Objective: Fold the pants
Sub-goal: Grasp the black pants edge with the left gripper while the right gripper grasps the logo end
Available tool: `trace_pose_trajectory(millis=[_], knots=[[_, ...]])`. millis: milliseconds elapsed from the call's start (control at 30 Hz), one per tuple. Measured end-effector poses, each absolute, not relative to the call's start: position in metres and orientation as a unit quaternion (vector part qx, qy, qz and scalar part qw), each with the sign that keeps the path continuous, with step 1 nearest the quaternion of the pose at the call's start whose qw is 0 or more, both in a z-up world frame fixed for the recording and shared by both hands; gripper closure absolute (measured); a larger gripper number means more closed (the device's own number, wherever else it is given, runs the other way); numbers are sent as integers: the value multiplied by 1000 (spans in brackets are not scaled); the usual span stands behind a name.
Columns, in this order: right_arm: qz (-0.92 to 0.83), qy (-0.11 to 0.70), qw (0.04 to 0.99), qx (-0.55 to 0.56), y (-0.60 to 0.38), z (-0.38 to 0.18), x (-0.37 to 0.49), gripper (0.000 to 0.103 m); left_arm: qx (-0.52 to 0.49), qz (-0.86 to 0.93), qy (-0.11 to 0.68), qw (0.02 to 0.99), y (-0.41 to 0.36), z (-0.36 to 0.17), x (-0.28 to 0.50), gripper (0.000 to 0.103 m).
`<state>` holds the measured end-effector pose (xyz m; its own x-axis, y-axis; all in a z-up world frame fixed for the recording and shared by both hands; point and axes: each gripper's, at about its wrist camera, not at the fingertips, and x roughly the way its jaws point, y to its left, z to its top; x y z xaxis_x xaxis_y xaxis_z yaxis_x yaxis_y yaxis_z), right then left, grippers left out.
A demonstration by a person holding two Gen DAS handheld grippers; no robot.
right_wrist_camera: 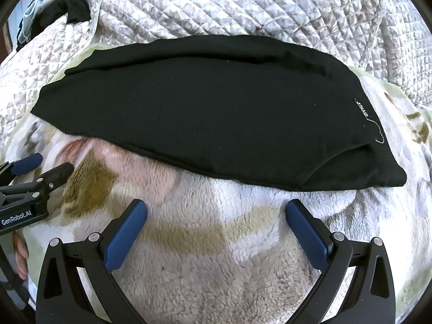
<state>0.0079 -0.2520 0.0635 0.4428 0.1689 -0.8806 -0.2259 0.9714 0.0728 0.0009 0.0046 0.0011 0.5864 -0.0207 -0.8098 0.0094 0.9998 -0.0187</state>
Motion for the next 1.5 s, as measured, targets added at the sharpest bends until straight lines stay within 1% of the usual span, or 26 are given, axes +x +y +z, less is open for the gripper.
trace_pose_trajectory(millis=[200, 333, 400, 467, 500, 533, 567, 633, 767, 867, 900, 933, 967, 1033, 1067, 1100, 1133, 1233, 1400, 1500], knots=[[126, 517, 847, 0, -264, 71, 8, 0, -26, -32, 462, 886, 11, 6, 3, 8], [110, 503, 856, 45, -283, 81, 12, 1, -71, -46, 448, 890, 26, 14, 5, 15], [101, 500, 857, 73, -295, 82, 15, 1, -98, -49, 438, 892, 38, 18, 8, 15], [85, 500, 854, 111, -311, 81, 18, 3, -137, -42, 432, 891, 56, 18, 15, 18], [77, 504, 849, 141, -322, 78, 21, 7, -163, -44, 432, 886, 65, 18, 19, 21], [72, 507, 844, 161, -329, 76, 23, 12, -187, -47, 432, 881, 73, 17, 24, 22], [67, 507, 837, 195, -340, 73, 26, 14, -206, -49, 430, 877, 80, 16, 27, 22], [60, 500, 832, 232, -354, 72, 31, 22, -236, -50, 424, 873, 90, 15, 35, 23], [54, 488, 819, 298, -376, 64, 47, 25, -276, -38, 413, 867, 105, 9, 56, 29], [50, 476, 812, 334, -390, 60, 57, 30, -288, -30, 408, 866, 110, 9, 69, 30], [46, 473, 812, 338, -393, 59, 58, 37, -284, -26, 407, 868, 110, 10, 73, 31], [41, 470, 813, 342, -396, 57, 61, 43, -281, -22, 405, 870, 112, 10, 77, 36], [36, 468, 812, 348, -401, 54, 63, 47, -276, -16, 403, 873, 113, 10, 80, 40], [25, 466, 811, 354, -406, 51, 66, 67, -270, 2, 402, 875, 119, 8, 88, 64], [18, 466, 809, 358, -410, 49, 66, 72, -272, 10, 401, 875, 122, 6, 90, 69], [13, 467, 808, 360, -412, 48, 66, 80, -273, 18, 400, 875, 126, 5, 92, 81], [10, 466, 807, 363, -414, 47, 66, 82, -272, 24, 401, 875, 129, 4, 93, 89], [7, 466, 810, 356, -414, 48, 68, 87, -268, 29, 402, 875, 133, 4, 96, 97], [10, 462, 818, 343, -413, 56, 69, 95, -255, 37, 401, 879, 132, 11, 91, 99], [11, 450, 824, 344, -416, 68, 63, 97, -264, 38, 394, 880, 136, 20, 80, 99]])
